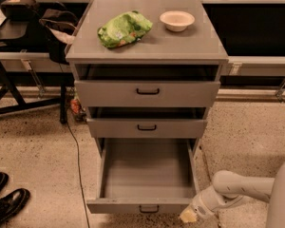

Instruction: Close bottom drawer

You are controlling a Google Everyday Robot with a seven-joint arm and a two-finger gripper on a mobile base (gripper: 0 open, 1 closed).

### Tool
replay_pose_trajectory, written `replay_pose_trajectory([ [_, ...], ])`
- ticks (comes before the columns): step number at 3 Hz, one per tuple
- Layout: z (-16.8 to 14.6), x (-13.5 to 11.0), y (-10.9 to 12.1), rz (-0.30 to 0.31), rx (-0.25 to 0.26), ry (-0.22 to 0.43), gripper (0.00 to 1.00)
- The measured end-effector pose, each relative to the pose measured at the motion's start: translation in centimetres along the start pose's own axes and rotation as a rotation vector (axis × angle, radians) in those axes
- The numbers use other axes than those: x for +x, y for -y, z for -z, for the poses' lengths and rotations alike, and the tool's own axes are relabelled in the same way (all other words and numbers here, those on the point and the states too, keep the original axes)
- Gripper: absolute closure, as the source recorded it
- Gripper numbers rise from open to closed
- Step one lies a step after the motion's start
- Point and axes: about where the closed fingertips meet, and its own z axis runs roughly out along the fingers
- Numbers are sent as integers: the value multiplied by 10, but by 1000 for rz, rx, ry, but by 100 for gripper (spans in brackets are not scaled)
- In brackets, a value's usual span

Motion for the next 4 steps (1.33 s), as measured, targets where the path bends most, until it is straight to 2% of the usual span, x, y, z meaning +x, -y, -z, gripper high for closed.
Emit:
replay_pose_trajectory([
  [1,-24,1,16,3,-6,-39,100],
  [2,-45,1,36,-17,-4,-18,100],
  [3,-66,5,57,-58,20,25,100],
  [4,-78,8,68,-83,32,46,100],
])
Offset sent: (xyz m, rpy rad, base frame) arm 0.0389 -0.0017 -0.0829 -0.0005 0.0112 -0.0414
